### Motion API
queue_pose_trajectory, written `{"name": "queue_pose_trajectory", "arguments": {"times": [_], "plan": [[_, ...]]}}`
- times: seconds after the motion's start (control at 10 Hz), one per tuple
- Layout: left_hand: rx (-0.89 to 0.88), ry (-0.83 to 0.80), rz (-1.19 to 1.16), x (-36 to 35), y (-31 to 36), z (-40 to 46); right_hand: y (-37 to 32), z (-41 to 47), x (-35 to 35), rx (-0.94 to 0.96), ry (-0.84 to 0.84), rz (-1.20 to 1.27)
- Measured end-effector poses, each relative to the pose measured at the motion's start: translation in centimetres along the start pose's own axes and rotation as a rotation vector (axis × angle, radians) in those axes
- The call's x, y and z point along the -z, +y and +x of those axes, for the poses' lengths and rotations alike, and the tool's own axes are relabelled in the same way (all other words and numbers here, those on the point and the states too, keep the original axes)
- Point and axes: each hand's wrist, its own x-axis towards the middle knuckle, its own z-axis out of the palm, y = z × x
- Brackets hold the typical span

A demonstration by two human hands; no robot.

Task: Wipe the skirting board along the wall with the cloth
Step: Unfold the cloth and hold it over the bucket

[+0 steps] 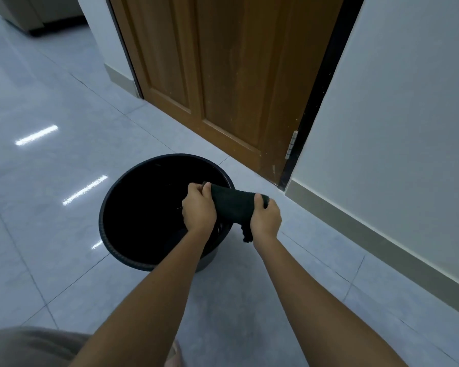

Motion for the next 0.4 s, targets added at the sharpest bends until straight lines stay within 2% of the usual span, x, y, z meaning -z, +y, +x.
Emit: {"name": "queue_pose_trajectory", "arguments": {"times": [0.1, 0.2, 0.3, 0.4], "plan": [[0.124, -0.113, 0.071, -0.9, -1.4, 0.4, 1.4, 0.4, -1.5, -0.131, -0.155, -0.041], [0.158, -0.235, 0.058, -2.2, -2.8, 1.5, 2.1, 1.1, -2.3, -0.297, -0.42, 0.045], [0.218, -0.36, 0.029, -3.2, -3.7, 1.9, 2.1, 2.0, -1.3, -0.286, -0.579, -0.059], [0.189, -0.196, 0.294, -1.0, -1.1, 1.9, 0.3, 3.3, 1.7, 0.03, -0.447, -0.414]]}}
